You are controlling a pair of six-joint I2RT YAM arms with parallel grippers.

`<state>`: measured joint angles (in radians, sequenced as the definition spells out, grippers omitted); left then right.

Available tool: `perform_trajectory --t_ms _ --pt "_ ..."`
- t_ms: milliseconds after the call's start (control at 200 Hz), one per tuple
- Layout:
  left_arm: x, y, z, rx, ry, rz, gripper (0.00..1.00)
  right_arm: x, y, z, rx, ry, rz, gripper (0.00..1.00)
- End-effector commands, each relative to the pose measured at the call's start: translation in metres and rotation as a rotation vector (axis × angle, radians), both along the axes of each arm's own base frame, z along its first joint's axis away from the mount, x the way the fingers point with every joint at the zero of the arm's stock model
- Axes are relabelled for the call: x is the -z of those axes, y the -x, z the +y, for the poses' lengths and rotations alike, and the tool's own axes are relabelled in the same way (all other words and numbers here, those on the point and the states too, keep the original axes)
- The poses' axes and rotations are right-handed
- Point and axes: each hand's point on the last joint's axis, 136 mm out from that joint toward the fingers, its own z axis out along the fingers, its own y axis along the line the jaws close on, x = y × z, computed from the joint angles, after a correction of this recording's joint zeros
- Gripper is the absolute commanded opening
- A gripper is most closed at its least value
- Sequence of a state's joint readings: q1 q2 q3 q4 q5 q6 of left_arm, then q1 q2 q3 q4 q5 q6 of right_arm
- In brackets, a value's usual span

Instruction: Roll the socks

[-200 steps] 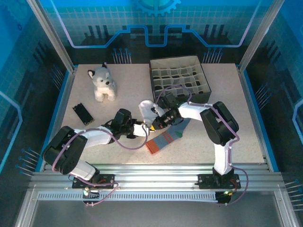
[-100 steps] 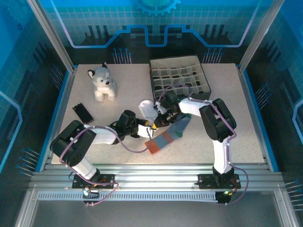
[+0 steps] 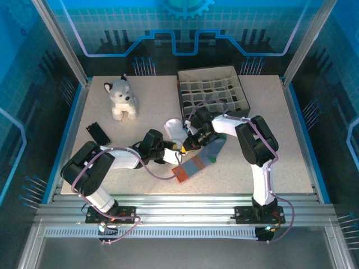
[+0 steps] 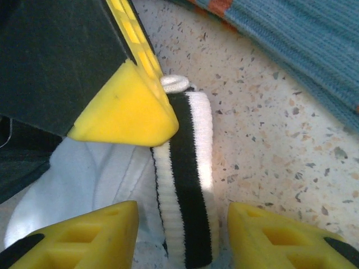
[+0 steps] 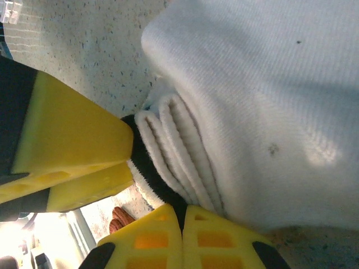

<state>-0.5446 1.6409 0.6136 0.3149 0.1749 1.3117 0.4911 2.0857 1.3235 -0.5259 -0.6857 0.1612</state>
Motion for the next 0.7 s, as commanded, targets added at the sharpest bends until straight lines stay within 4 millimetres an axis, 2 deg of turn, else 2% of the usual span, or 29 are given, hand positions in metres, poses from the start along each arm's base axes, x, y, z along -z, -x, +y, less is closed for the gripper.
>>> perform_trajectory --t_ms 0,60,105,170,245,375,525,690 --pt "0.029 0.005 0.01 -0.031 -0.105 0.108 0.43 0.03 0.011 -0.021 0.027 0.123 0.092 0.0" --pt "0.03 0.003 0.01 -0.043 -0.114 0.12 0.35 0.029 0.012 -0.021 0.024 0.123 0.092 0.0" --pt "0.03 0.003 0.01 -0.042 -0.12 0.139 0.25 0.027 0.012 -0.021 0.024 0.121 0.092 0.0" --pt "0.027 0.007 0.009 -0.034 -0.126 0.185 0.0 0.025 0.013 -0.021 0.023 0.117 0.093 0.0" --pt "0.023 0.014 0.008 -0.016 -0.122 0.256 0.0 0.021 0.013 -0.02 0.027 0.111 0.097 0.0" --pt "0.01 0.029 0.01 0.009 -0.1 0.402 0.0 0.009 0.008 -0.016 0.045 0.072 0.069 0.18" --pt "0.0 0.036 0.014 -0.01 -0.066 0.55 0.0 -0.01 0.001 -0.012 0.069 0.012 0.015 0.27" --pt "-0.003 0.037 0.011 -0.026 -0.068 0.682 0.0 -0.031 -0.007 -0.013 0.081 -0.042 -0.111 0.29"
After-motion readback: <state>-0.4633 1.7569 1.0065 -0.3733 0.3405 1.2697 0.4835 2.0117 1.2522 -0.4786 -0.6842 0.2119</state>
